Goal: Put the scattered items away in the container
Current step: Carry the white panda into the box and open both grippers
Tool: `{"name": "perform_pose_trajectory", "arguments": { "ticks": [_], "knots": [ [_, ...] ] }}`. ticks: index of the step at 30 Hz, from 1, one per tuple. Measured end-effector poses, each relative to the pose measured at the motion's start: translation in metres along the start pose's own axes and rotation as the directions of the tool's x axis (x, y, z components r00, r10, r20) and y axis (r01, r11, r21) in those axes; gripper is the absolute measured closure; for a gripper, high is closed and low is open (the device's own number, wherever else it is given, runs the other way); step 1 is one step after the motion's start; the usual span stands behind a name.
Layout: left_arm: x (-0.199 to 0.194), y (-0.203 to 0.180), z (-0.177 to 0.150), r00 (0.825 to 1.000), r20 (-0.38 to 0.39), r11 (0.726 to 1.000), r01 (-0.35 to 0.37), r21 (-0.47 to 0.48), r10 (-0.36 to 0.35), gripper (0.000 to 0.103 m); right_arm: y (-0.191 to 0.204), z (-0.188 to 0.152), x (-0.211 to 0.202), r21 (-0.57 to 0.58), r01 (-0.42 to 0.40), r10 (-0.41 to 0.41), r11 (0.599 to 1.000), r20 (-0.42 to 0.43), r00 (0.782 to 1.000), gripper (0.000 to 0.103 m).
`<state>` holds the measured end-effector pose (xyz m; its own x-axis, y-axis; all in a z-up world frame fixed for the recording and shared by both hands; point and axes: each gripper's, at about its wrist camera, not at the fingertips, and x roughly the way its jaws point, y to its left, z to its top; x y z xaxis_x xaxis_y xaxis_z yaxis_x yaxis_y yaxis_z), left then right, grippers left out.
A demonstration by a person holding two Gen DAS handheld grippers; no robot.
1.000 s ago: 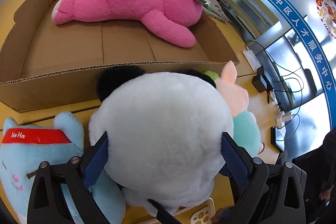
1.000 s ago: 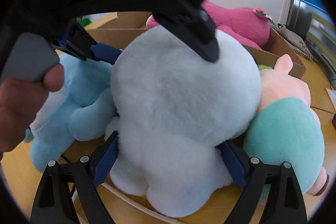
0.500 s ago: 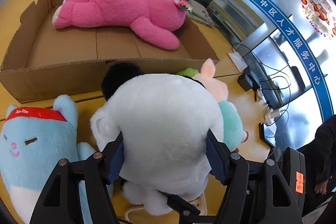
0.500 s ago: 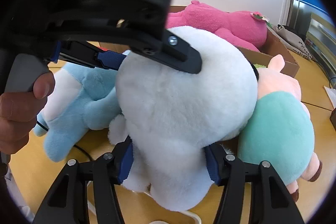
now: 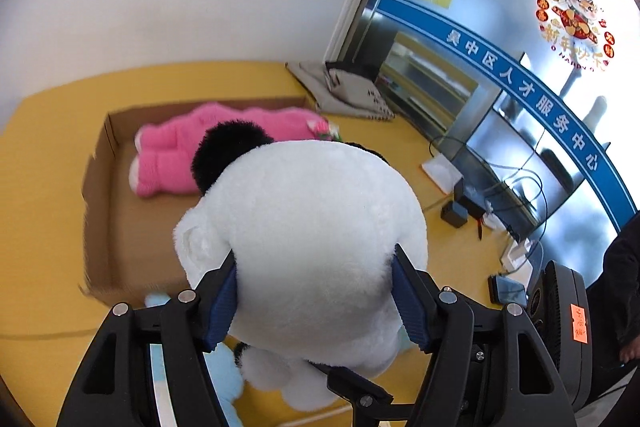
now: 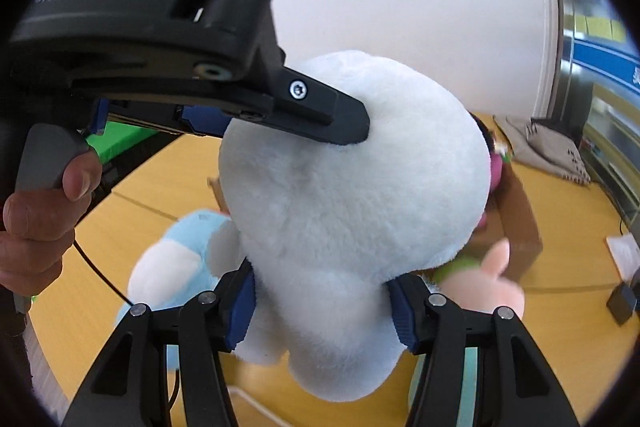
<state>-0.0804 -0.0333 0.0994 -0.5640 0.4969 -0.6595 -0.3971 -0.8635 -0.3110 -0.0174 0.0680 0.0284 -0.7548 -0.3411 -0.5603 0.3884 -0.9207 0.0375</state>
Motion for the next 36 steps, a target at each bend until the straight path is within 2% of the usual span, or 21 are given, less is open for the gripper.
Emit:
{"name": "perform_pose_trajectory", "arguments": {
  "ticks": [7,13,17,21,24,27,29,32,36],
  "knots": [
    [-0.012,0.036,0.071,0.996,0.065,0.997,-0.060,0.043,0.057,0.031,-0.001,0.072,0.033,-0.014,-0.020,0.022,1.000,0.090,0.996,0.047],
    [0.019,0.095,0.097,0.995,0.034,0.996,-0.092,-0.006,0.092,0.031,0.002,0.096,0.094,0.013,-0.063,0.062,0.998,0.063,0.996,0.047],
    [0.056,0.148,0.092,0.995,-0.026,0.993,-0.101,-0.067,0.100,0.030,0.014,0.102,0.159,0.027,-0.084,0.085,0.996,-0.005,0.996,0.047],
    [0.100,0.198,0.070,0.987,-0.126,0.980,-0.118,-0.159,0.098,0.030,0.034,0.079,0.197,0.044,-0.102,0.106,0.994,-0.099,0.989,0.047],
    [0.117,0.218,0.050,0.981,-0.165,0.973,-0.130,-0.191,0.098,0.029,0.044,0.062,0.218,0.043,-0.123,0.129,0.991,-0.162,0.978,0.047],
    [0.118,0.226,0.037,0.980,-0.174,0.971,-0.133,-0.199,0.099,0.027,0.052,0.051,0.233,0.042,-0.120,0.126,0.992,-0.212,0.969,0.047],
    [0.123,0.225,0.029,0.972,-0.199,0.971,-0.163,-0.175,0.127,0.020,0.054,0.045,0.241,0.054,-0.123,0.133,0.991,-0.248,0.960,0.046],
    [0.118,0.227,0.025,0.974,-0.185,0.964,-0.166,-0.209,0.127,0.016,0.054,0.040,0.246,0.084,-0.135,0.154,0.987,-0.285,0.946,0.037],
    [0.104,0.223,0.024,0.976,-0.161,0.950,-0.186,-0.251,0.149,0.015,0.044,0.046,0.223,0.128,-0.173,0.202,0.977,-0.267,0.942,0.033]
  ]
}}
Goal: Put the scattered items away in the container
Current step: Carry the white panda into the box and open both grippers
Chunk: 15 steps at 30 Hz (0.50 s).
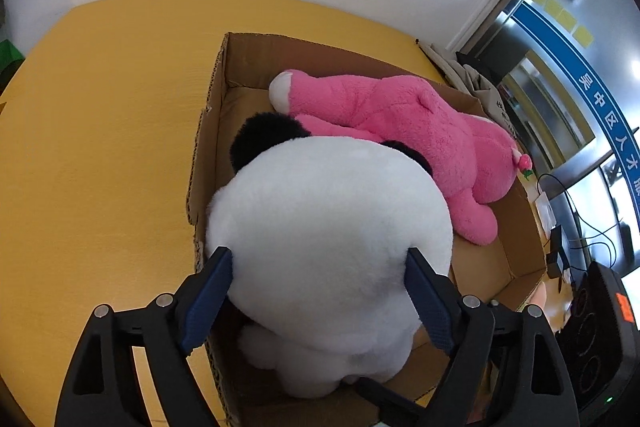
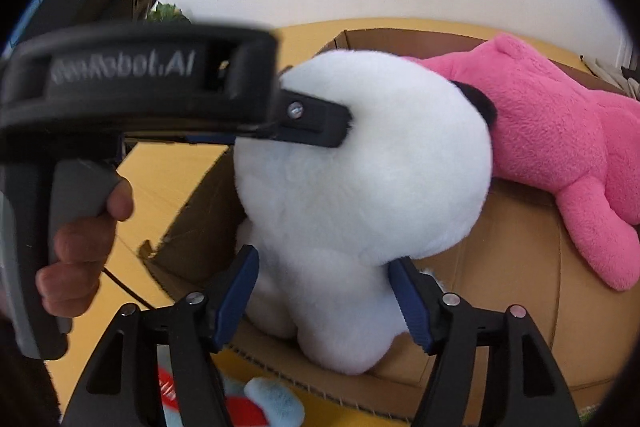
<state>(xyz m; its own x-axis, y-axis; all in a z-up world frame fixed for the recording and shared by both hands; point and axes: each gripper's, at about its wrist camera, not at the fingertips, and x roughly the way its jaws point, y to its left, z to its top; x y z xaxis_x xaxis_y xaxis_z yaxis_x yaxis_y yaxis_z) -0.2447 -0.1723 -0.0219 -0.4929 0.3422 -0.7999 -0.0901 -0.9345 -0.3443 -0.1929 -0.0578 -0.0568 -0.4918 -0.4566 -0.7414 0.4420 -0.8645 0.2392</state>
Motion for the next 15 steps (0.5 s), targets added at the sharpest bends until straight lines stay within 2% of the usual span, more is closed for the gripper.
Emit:
{"name": "perform_pose_trajectory", "arguments": {
  "ticks": [2,5,6,7,9,10,12,15],
  "knots": [
    [-0.019,-0.006,-0.007,0.997,0.039,0.998,-0.061,-0.010,0.061,0.015,-0.003,-0.003,-0.024,0.000,0.010,-0.010,1.000,0.038,0.999,0.022],
    [-0.056,-0.022,-0.028,0.982,0.122,0.989,-0.146,-0.004,0.145,0.010,-0.005,-0.015,-0.063,-0.012,0.071,-0.070,0.997,0.090,0.994,0.022],
    [-0.071,-0.030,-0.039,0.969,0.159,0.981,-0.193,-0.005,0.191,0.008,-0.006,-0.021,-0.075,-0.010,0.090,-0.088,0.996,0.100,0.991,0.022],
    [-0.082,-0.038,-0.049,0.957,0.189,0.975,-0.223,-0.003,0.219,0.000,-0.007,-0.026,-0.086,-0.008,0.108,-0.107,0.994,0.111,0.988,0.021],
    [-0.102,-0.057,-0.076,0.932,0.236,0.960,-0.281,-0.004,0.274,0.000,0.002,-0.038,-0.110,0.003,0.138,-0.137,0.990,0.126,0.983,0.021],
    [-0.108,-0.067,-0.089,0.922,0.242,0.951,-0.310,-0.006,0.302,0.000,0.004,-0.044,-0.119,0.007,0.162,-0.162,0.987,0.137,0.977,0.020],
    [-0.112,-0.085,-0.112,0.913,0.244,0.942,-0.337,0.004,0.326,0.000,0.008,-0.053,-0.137,0.016,0.209,-0.209,0.978,0.156,0.965,0.020],
    [-0.116,-0.114,-0.140,0.912,0.240,0.936,-0.351,0.033,0.333,0.000,-0.012,-0.060,-0.156,0.034,0.253,-0.255,0.967,0.170,0.952,0.020]
  ]
}}
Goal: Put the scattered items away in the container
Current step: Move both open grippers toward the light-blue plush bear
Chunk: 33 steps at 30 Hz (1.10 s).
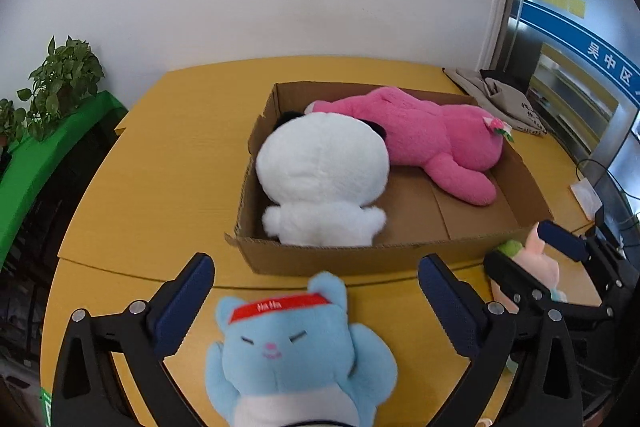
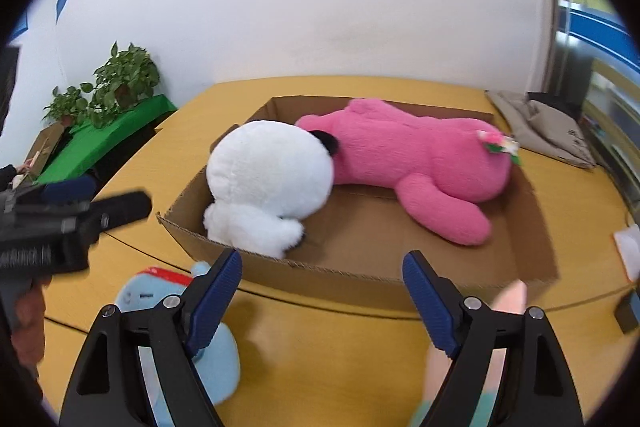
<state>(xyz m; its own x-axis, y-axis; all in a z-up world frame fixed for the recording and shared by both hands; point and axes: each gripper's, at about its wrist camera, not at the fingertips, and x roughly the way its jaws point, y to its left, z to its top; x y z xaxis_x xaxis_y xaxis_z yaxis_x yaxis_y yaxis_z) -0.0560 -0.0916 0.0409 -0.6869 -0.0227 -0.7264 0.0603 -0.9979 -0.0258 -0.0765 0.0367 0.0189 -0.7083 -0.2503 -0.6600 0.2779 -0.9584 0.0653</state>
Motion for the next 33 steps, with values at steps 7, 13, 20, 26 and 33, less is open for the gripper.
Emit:
{"name": "perform_pose_trajectory", "arguments": {
  "ticks": [7,13,20,26,33],
  "knots": [
    [-0.032,-0.045,-0.028,0.999,0.033,1.000,-0.012,0.019,0.012,0.000,-0.050,-0.009,-0.023,-0.003,0.067,-0.067,0.998,0.022,0.998,0.020],
    [-0.036,-0.058,-0.036,0.998,0.030,0.999,0.048,-0.020,-0.047,0.000,-0.066,-0.017,-0.043,-0.005,0.105,-0.104,0.995,0.040,0.994,0.020],
    [-0.037,-0.061,-0.038,0.999,0.026,0.999,0.030,-0.010,-0.030,0.000,-0.075,-0.020,-0.038,0.009,0.109,-0.110,0.994,0.025,0.994,0.020],
    [-0.033,-0.057,-0.043,1.000,0.015,0.999,0.028,-0.018,-0.028,0.000,-0.068,-0.021,-0.036,-0.010,0.104,-0.103,0.995,0.027,0.994,0.020],
    [-0.030,-0.057,-0.048,0.999,0.000,0.999,0.035,-0.014,-0.035,0.000,-0.065,-0.024,-0.037,-0.010,0.109,-0.109,0.994,0.021,0.994,0.020]
  ]
}}
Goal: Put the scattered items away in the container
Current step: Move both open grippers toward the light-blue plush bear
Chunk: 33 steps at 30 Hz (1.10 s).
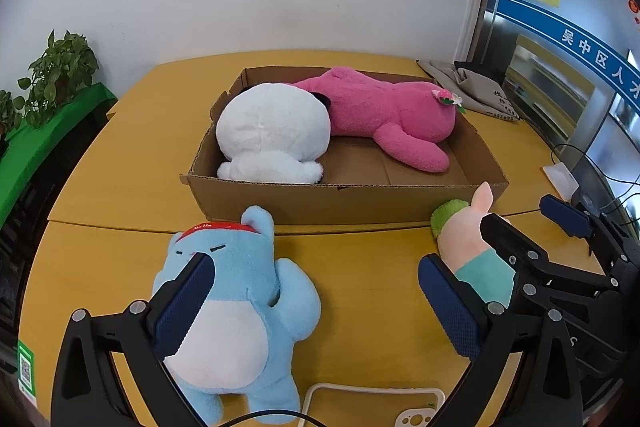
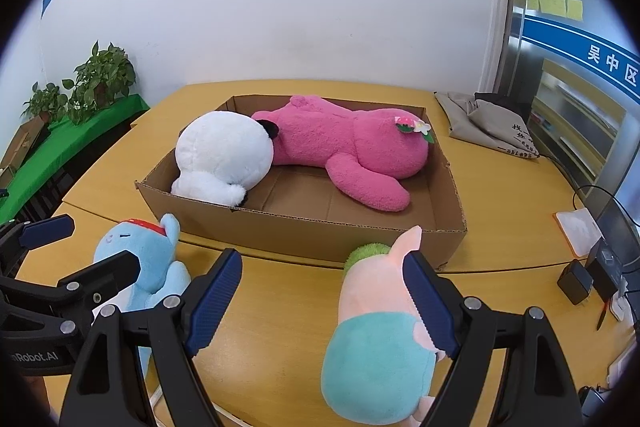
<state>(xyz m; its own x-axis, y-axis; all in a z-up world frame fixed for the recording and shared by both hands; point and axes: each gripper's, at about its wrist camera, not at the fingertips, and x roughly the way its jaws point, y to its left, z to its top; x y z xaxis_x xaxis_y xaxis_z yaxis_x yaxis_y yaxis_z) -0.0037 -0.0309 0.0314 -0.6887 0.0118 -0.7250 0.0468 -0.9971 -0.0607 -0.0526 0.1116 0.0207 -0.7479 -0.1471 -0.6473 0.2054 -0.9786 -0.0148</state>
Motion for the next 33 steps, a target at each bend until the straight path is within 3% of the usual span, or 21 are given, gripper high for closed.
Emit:
{"name": "perform_pose_trajectory", "arguments": {
  "ticks": [33],
  "knots": [
    [0.004,0.001,-0.007,0.999,-0.017,1.000,0.030,0.003,-0.030,0.000,-0.006,-0.013,0.003,0.012,0.004,-0.004,1.000,-0.052,0.999,0.020]
  ]
}}
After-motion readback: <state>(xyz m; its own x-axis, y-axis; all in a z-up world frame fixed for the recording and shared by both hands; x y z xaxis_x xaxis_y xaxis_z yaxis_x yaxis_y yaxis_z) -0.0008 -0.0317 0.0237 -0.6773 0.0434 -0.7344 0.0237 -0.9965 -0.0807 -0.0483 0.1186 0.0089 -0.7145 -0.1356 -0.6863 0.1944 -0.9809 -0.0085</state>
